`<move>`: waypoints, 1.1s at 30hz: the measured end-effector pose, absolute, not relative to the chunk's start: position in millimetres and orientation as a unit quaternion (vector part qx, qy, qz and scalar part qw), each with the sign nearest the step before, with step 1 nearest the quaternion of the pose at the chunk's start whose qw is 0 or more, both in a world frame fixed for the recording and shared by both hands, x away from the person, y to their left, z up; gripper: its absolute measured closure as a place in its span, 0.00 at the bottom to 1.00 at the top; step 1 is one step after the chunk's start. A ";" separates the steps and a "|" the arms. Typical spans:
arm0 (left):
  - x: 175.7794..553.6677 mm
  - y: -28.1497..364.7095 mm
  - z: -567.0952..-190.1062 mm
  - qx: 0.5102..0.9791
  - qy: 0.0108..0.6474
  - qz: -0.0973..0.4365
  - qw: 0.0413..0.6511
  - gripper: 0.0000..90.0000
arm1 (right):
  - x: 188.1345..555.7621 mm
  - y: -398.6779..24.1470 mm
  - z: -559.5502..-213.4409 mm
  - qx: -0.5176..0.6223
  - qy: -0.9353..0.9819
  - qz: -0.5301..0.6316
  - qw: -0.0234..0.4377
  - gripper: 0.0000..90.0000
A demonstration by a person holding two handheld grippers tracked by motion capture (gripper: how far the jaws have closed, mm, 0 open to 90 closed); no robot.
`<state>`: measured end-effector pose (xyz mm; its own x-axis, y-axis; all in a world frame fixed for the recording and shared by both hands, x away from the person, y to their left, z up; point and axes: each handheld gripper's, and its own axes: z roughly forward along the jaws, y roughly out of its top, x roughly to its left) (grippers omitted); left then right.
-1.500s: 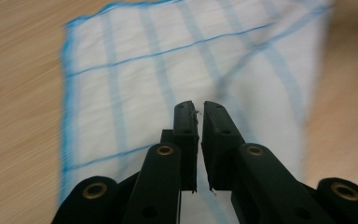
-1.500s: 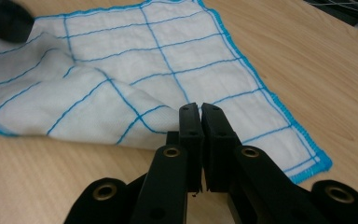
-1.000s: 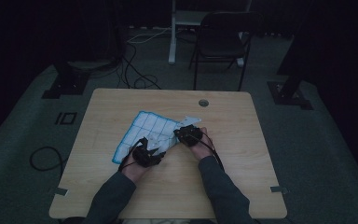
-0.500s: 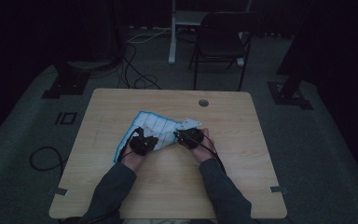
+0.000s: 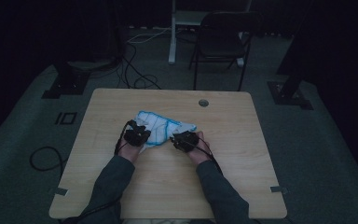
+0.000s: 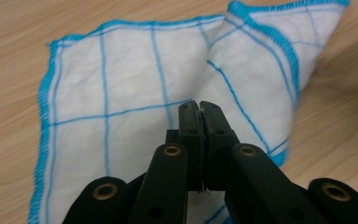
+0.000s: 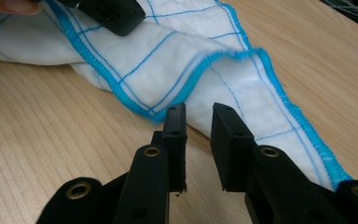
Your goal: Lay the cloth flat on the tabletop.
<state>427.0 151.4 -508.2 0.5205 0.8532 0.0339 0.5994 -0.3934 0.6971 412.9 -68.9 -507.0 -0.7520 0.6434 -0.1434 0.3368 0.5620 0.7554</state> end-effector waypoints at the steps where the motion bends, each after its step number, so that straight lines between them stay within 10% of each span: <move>1: 427.3 152.4 -509.8 0.810 0.450 0.198 0.319 0.99 | 413.4 -68.2 -507.9 0.285 0.860 0.371 0.206 0.85; 22: 413.4 152.9 -512.7 0.819 0.432 0.195 0.324 0.97 | 434.0 -41.4 -523.3 0.303 0.865 0.370 0.154 0.66; 33: 401.6 175.4 -487.8 0.800 0.434 0.230 0.345 0.96 | 430.8 -44.1 -523.1 0.303 0.867 0.369 0.143 0.99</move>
